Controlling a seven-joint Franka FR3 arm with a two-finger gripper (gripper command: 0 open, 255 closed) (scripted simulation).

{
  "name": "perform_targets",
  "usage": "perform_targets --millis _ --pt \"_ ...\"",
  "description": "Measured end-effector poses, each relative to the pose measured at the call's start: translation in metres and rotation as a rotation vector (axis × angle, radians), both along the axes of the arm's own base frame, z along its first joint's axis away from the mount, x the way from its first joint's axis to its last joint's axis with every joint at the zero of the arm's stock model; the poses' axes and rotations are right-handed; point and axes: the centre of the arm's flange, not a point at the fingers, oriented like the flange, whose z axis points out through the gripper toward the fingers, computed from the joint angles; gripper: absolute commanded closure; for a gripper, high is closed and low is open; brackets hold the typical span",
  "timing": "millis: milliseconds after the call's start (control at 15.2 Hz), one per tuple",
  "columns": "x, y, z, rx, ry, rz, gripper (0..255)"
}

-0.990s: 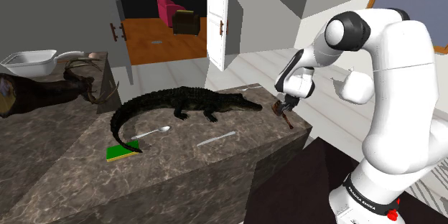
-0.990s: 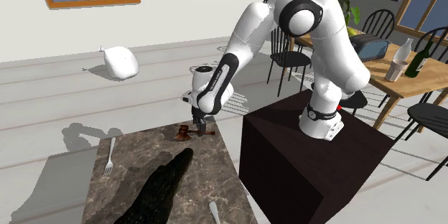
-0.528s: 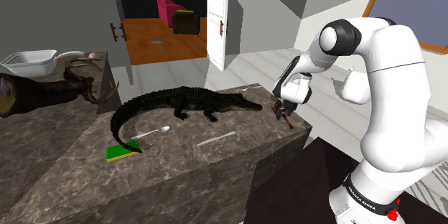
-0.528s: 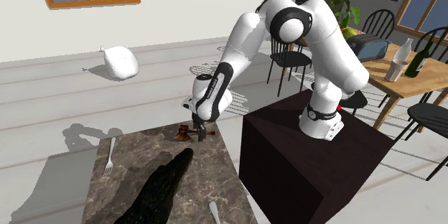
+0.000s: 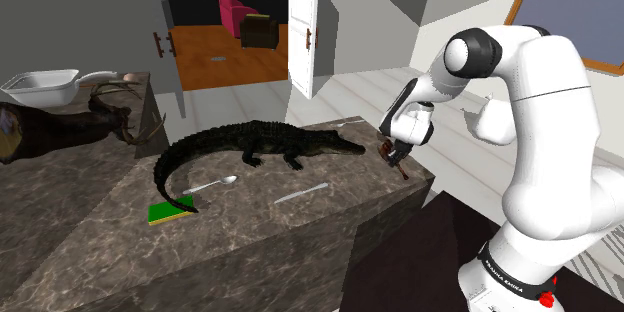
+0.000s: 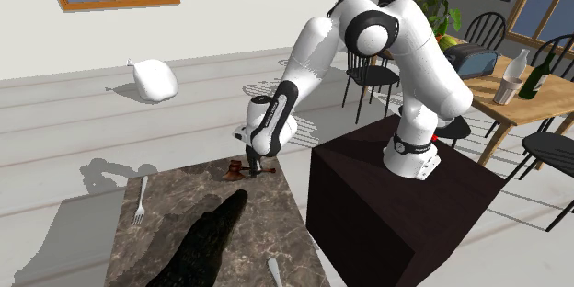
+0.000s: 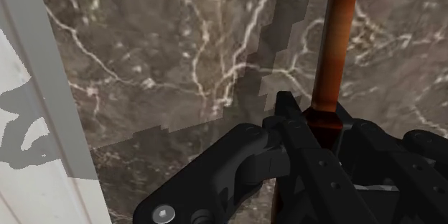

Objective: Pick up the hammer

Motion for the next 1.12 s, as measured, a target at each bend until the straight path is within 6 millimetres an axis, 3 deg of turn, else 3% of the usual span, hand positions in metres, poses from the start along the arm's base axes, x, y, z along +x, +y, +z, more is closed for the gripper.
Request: perform_targets --millis 396,1122 --pt "0.000 0.001 0.010 0.000 0.000 0.000 255" --pt "0.000 0.001 0.068 0.000 0.000 0.000 255"
